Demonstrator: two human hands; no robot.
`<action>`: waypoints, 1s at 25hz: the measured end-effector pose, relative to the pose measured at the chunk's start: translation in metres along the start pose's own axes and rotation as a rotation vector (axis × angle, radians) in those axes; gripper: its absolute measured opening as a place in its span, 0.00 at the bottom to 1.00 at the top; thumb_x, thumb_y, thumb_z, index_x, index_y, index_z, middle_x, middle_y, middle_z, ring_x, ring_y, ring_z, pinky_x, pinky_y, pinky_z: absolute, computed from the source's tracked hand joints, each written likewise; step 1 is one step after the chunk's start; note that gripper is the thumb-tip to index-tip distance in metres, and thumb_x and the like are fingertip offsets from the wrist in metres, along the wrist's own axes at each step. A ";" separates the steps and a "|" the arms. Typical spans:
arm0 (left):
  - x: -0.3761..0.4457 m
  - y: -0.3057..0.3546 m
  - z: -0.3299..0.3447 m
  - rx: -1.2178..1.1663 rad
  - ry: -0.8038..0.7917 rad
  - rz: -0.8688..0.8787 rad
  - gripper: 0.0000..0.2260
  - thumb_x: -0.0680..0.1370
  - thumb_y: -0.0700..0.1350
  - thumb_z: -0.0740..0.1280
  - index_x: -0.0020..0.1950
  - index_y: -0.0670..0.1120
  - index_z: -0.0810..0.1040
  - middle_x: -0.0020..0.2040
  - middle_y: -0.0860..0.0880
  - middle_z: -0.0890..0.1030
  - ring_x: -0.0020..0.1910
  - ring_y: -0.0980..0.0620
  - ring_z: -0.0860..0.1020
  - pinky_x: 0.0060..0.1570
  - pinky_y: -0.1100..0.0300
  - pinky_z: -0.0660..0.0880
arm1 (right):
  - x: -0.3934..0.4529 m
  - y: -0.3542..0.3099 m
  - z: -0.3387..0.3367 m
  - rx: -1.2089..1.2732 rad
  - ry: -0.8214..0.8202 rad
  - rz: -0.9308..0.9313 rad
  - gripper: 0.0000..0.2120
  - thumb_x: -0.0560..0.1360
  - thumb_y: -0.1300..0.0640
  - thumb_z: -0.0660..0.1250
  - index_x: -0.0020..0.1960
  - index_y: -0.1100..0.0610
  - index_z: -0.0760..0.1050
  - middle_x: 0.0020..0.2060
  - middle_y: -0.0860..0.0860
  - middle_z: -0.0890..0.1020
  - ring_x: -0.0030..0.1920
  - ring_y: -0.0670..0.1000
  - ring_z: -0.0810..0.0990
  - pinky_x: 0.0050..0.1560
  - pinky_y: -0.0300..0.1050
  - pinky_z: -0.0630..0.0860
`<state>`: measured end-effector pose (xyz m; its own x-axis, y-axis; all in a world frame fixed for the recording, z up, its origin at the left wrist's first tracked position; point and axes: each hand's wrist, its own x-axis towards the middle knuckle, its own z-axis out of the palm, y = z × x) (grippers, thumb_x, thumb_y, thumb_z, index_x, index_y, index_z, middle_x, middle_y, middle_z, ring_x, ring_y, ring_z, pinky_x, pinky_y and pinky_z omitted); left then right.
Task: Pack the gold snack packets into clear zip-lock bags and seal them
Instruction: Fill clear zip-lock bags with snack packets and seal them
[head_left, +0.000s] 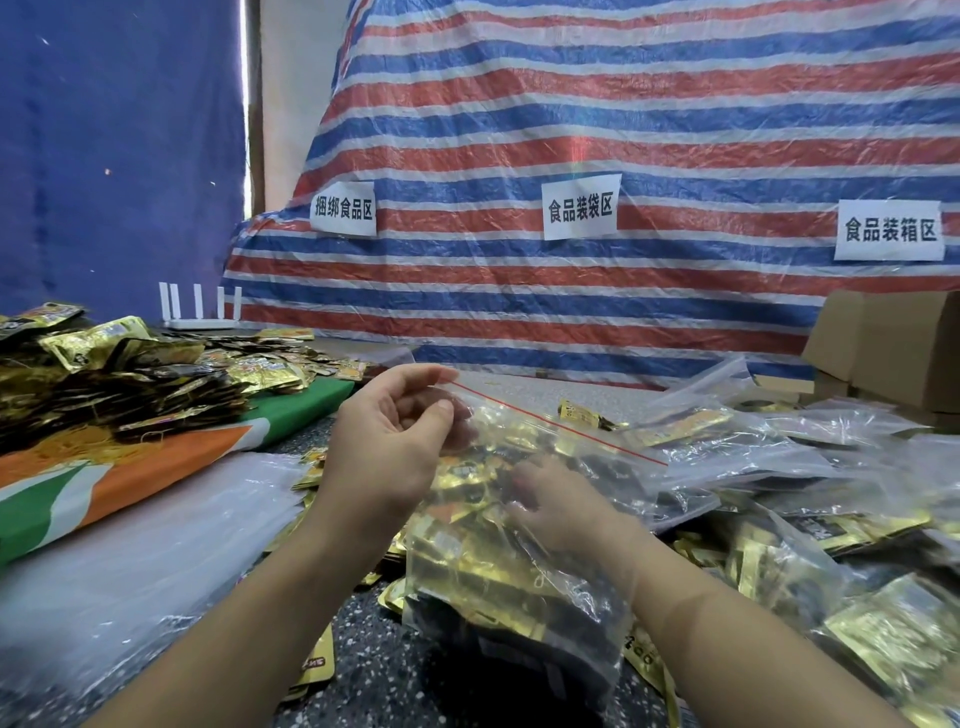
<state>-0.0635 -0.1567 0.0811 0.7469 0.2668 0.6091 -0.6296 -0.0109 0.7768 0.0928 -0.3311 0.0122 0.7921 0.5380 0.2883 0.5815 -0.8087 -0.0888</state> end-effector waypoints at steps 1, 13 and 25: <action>0.000 0.000 0.001 -0.002 0.000 -0.001 0.10 0.79 0.33 0.64 0.53 0.45 0.80 0.37 0.50 0.84 0.37 0.51 0.84 0.39 0.64 0.79 | -0.002 -0.004 -0.001 -0.004 0.030 -0.038 0.12 0.79 0.44 0.61 0.56 0.51 0.74 0.52 0.47 0.77 0.52 0.48 0.77 0.55 0.44 0.77; 0.001 -0.005 0.004 -0.029 0.018 -0.019 0.10 0.80 0.32 0.63 0.52 0.45 0.80 0.37 0.48 0.84 0.36 0.51 0.83 0.37 0.64 0.79 | -0.010 -0.033 -0.007 -0.306 -0.056 -0.125 0.12 0.80 0.60 0.57 0.50 0.59 0.79 0.51 0.52 0.80 0.44 0.50 0.78 0.44 0.43 0.75; 0.002 0.000 0.009 -0.028 0.048 -0.066 0.10 0.80 0.33 0.63 0.52 0.46 0.80 0.37 0.49 0.84 0.36 0.50 0.84 0.38 0.63 0.80 | -0.011 -0.016 -0.013 0.120 0.143 0.187 0.15 0.84 0.56 0.54 0.58 0.56 0.80 0.56 0.52 0.81 0.49 0.51 0.80 0.53 0.50 0.80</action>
<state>-0.0604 -0.1644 0.0841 0.7765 0.3119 0.5476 -0.5853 0.0350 0.8101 0.0724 -0.3269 0.0227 0.8586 0.3356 0.3875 0.4520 -0.8523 -0.2633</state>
